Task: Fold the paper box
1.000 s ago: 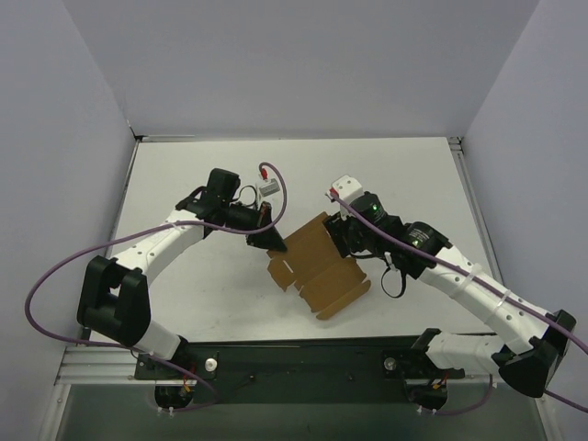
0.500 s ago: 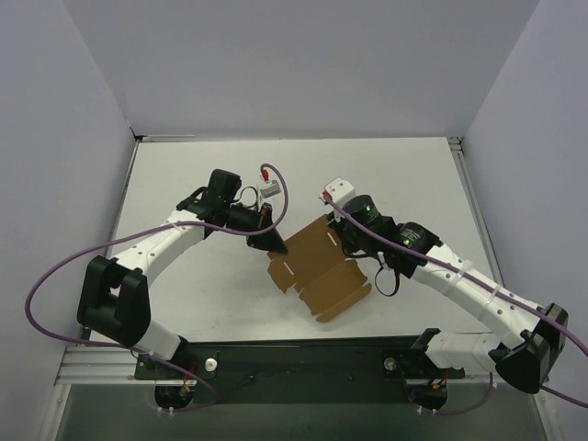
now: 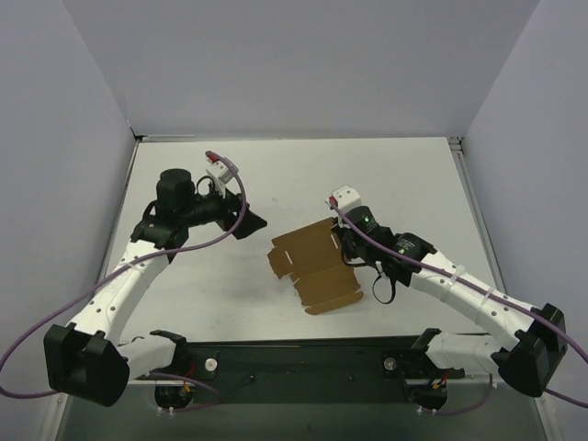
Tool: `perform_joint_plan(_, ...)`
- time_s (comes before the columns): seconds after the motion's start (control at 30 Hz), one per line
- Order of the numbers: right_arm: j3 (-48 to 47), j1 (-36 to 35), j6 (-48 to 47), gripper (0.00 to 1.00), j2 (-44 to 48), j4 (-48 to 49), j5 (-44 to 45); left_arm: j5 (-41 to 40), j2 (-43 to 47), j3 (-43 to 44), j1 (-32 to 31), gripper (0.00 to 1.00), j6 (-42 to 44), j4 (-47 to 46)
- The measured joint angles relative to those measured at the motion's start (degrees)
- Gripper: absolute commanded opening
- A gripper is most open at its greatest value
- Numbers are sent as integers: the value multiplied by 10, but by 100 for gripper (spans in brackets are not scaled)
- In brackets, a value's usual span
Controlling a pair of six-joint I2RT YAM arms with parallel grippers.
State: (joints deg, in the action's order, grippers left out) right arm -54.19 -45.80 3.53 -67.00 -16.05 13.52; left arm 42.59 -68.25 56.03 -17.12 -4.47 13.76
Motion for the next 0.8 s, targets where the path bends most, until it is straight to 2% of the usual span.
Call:
perform_joint_plan(0.17,14,10,14,0,35,24,17,-15,14,-21,3,97,-11,-34)
perform_joint_plan(0.5,38,19,23,0,101,64,28,-17,-62,-45,-27,97,-27,-19)
perform_joint_plan(0.8,49,22,25,0,108,71,21,-8,-115,-45,-29,80,-61,-39)
